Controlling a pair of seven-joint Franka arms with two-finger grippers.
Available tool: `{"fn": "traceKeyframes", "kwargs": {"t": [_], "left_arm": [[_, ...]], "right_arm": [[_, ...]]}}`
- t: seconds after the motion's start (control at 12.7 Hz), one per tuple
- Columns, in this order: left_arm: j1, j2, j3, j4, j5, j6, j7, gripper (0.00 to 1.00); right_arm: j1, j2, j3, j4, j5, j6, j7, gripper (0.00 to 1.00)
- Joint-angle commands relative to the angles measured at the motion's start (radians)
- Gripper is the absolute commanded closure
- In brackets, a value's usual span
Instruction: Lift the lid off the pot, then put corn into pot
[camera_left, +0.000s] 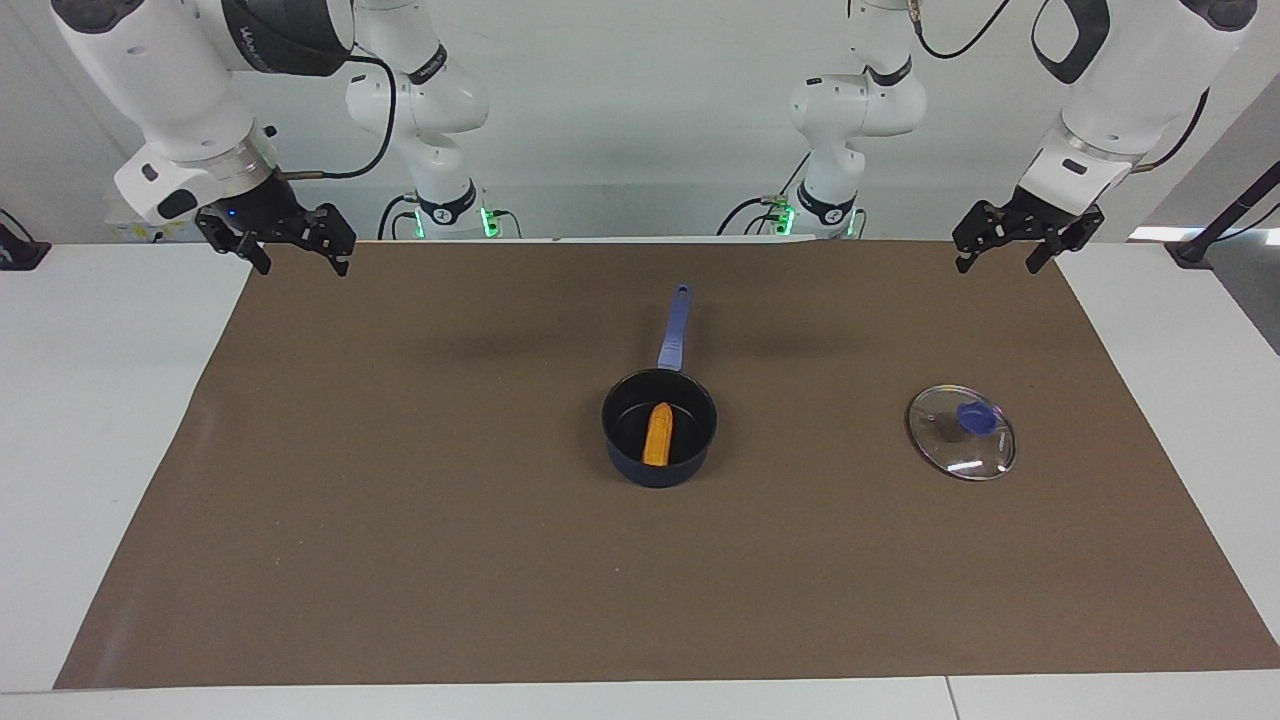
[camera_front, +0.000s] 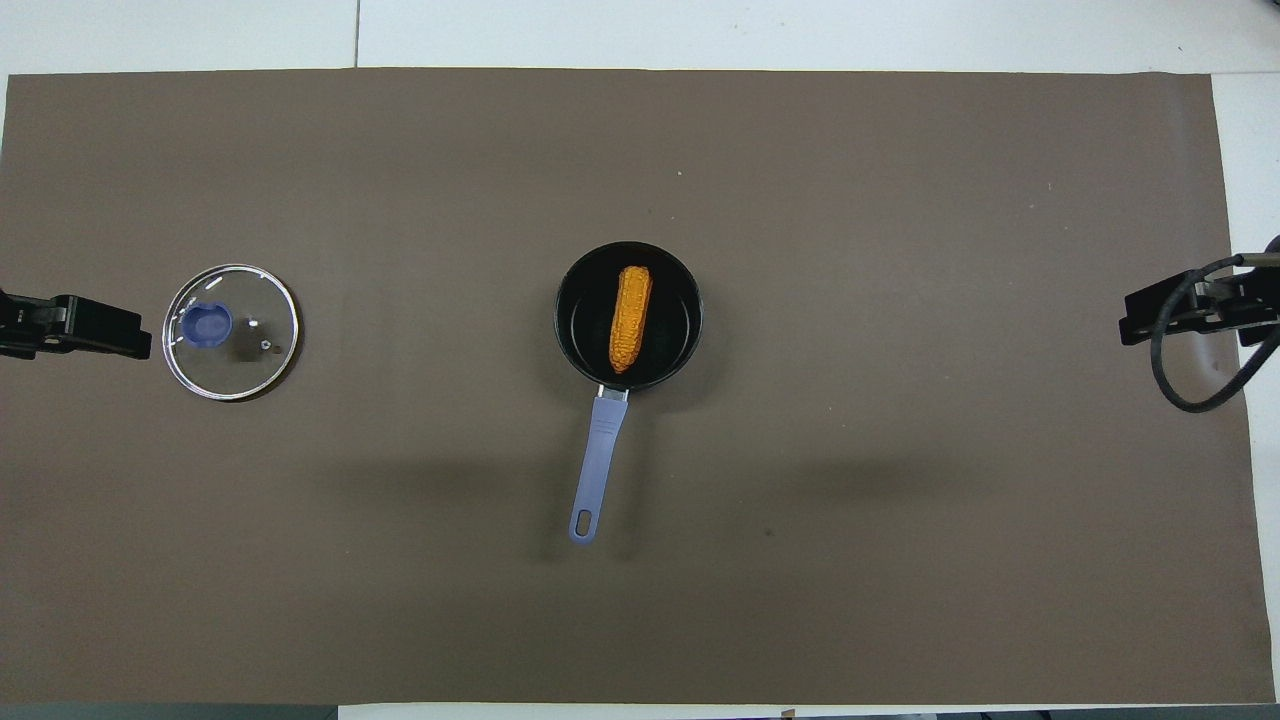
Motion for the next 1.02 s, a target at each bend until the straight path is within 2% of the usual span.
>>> {"fn": "traceKeyframes", "kwargs": {"t": [0.0, 0.08, 0.31, 0.94], "left_arm": [[-0.001, 0.007, -0.011, 0.013, 0.019, -0.018, -0.013, 0.0], [-0.002, 0.006, -0.011, 0.013, 0.019, -0.02, -0.013, 0.0], [-0.002, 0.006, -0.011, 0.012, 0.019, -0.02, -0.011, 0.0], [-0.011, 0.003, -0.011, 0.004, 0.018, -0.017, -0.011, 0.0]], "right_arm": [[-0.021, -0.011, 0.008, -0.059, 0.007, 0.042, -0.024, 0.0], [-0.02, -0.005, 0.014, -0.031, 0.005, -0.005, -0.02, 0.0], [-0.037, -0.018, -0.013, -0.078, 0.005, 0.06, -0.021, 0.0], [-0.037, -0.021, -0.013, -0.076, 0.007, 0.074, -0.021, 0.0]]}}
